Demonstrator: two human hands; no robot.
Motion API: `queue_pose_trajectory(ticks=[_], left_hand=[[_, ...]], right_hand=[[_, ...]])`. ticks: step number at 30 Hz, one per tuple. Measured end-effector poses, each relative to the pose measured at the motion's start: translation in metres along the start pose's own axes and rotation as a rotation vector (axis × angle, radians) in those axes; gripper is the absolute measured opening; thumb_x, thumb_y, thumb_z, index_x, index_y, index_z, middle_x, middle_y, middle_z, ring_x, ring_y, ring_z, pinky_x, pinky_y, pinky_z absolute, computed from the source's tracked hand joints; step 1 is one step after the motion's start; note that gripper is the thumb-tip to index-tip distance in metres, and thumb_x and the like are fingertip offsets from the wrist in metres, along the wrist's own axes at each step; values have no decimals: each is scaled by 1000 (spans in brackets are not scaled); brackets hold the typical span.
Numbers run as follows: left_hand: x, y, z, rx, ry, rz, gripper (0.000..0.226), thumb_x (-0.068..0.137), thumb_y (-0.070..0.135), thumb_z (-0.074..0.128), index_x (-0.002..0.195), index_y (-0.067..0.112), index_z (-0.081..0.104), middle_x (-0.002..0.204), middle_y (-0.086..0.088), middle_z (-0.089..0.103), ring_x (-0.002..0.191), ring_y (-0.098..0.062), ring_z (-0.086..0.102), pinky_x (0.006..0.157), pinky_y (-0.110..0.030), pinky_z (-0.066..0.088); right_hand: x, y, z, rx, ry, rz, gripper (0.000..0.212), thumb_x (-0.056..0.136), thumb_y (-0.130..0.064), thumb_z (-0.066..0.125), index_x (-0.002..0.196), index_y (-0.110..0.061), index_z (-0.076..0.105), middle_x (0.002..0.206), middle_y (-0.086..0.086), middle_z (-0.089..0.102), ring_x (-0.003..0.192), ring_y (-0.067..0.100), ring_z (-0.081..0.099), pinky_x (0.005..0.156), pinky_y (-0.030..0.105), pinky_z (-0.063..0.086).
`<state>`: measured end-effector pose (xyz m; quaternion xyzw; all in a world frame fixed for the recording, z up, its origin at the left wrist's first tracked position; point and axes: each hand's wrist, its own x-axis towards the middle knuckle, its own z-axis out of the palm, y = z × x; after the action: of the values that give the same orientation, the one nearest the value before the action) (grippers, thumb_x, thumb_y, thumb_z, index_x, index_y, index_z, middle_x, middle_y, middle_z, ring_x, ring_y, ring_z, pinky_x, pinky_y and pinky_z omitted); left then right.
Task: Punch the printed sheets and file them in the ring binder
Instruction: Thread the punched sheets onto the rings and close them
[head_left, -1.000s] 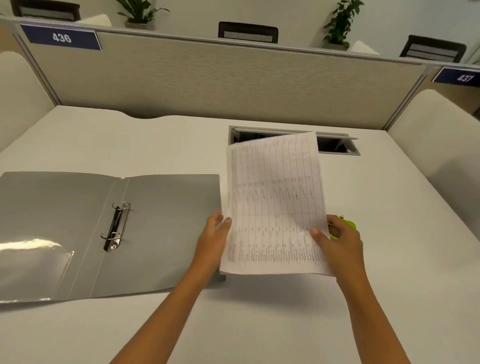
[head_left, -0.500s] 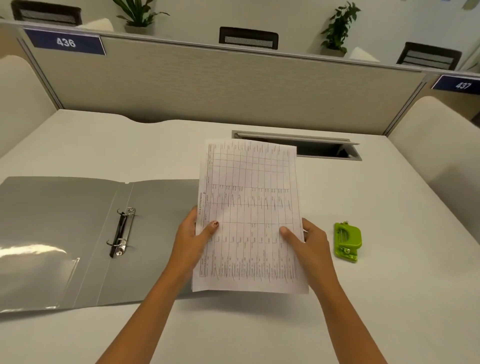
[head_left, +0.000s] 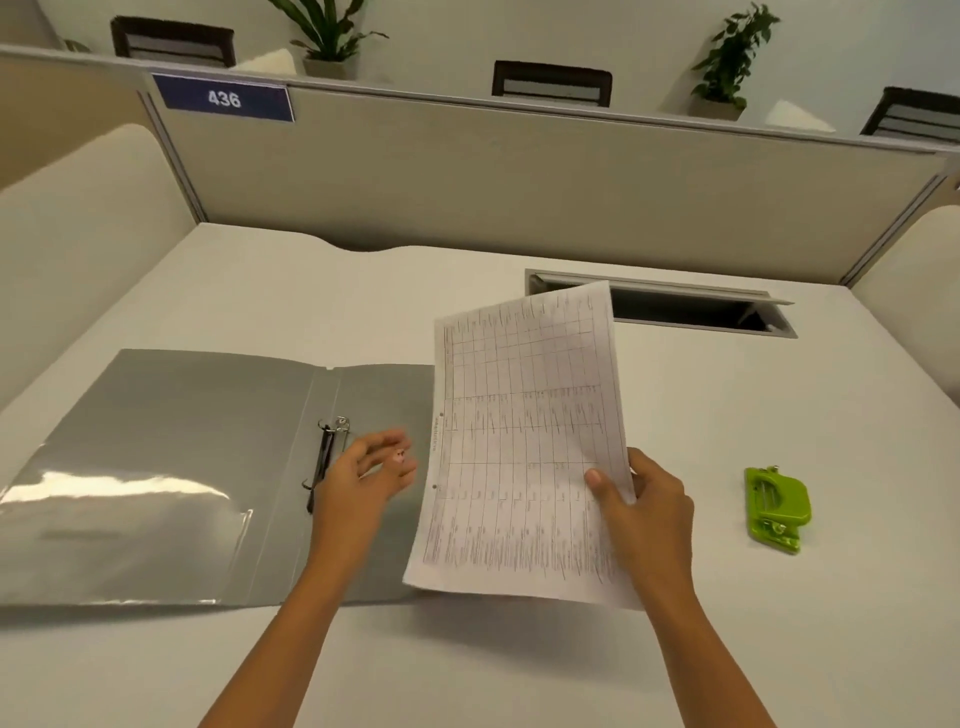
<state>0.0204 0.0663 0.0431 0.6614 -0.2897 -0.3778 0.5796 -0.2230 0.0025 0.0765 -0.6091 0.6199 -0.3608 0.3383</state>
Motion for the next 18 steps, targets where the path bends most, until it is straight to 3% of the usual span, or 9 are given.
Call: queue_pose_trajectory(ticks=[5,10,15,18], left_hand=[[10,-3,-41,130,179,9,11,91,22,62,97,26,70,90,4,74,81,-9,72,77,-30,57],[22,-6,-67,191,250,-29,13,91,24,61,100,19,69,87,3,72,81,-11,70,55,-8,48],[41,-6,-85,247,207,-105,14,90,27,62,99,18,69,89,2,72,80,-10,69,75,-23,53],[62,-12,-97,104,94,-264,25,88,26,66,109,12,68,96,-2,74,88,-17,71,90,-38,55]], right_hand=[[-2,-9,24,6,-74,61,28,87,-26,64,114,-20,64,104,-4,69,80,11,66,64,19,51],[-4,-25,51,-8,-121,70,26,86,-27,64,112,-24,63,104,-4,70,80,13,67,60,19,50],[-7,-41,76,-17,-157,91,27,87,-27,64,113,-26,62,106,-3,70,78,11,66,56,17,45],[-10,-49,91,-39,-165,99,32,87,-28,64,118,-24,60,112,-2,69,85,17,67,62,19,49]])
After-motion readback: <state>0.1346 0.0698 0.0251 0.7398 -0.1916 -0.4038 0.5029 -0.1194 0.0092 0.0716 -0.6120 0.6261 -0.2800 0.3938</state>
